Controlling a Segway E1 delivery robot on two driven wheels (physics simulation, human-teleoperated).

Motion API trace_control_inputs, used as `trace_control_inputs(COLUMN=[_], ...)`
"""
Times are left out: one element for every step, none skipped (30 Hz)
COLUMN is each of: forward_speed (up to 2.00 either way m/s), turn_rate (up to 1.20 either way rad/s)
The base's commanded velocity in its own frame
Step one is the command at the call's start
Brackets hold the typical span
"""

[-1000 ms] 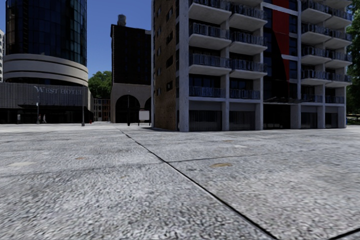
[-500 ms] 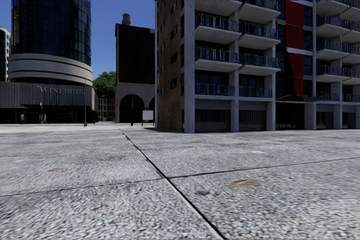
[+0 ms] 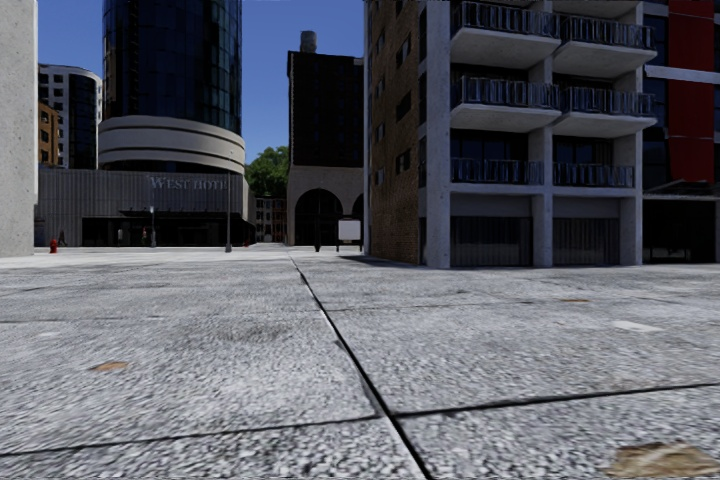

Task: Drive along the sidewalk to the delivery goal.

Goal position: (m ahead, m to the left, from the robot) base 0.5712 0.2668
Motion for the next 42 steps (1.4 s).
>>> trace_control_inputs(forward_speed=[1.73, 1.72, 1.72, 1.72, 1.72, 1.72, 1.72, 1.68, 1.64, 1.59, 1.55, 1.55, 1.48, 0.79, 0.69, 0.69, 0.51, 0.44, 0.38, 0.14, 0.14, 0.06, 0.02, 0.0, 0.0, 0.0, 0.0, 0.0, 0.0, 0.0, 0.0, 0.0, 0.0, 0.0, 0.0, 0.0, 0.0, 0.0, 0.0, 0.0, 0.0, 0.0], turn_rate=[0.54, 0.56, 0.56, 0.57, 0.57, 0.57, 0.57, 0.57, 0.58, 0.6, 0.61, 0.61, 0.62, 0.62, 0.62, 0.62, 0.6, 0.59, 0.59, 0.58, 0.58, 0.0, 0.0, 0.0, 0.0, 0.0, 0.0, 0.0, 0.0, 0.0, 0.0, 0.0, 0.0, 0.0, 0.0, 0.0, 0.0, 0.0, 0.0, 0.0, 0.0, 0.0])
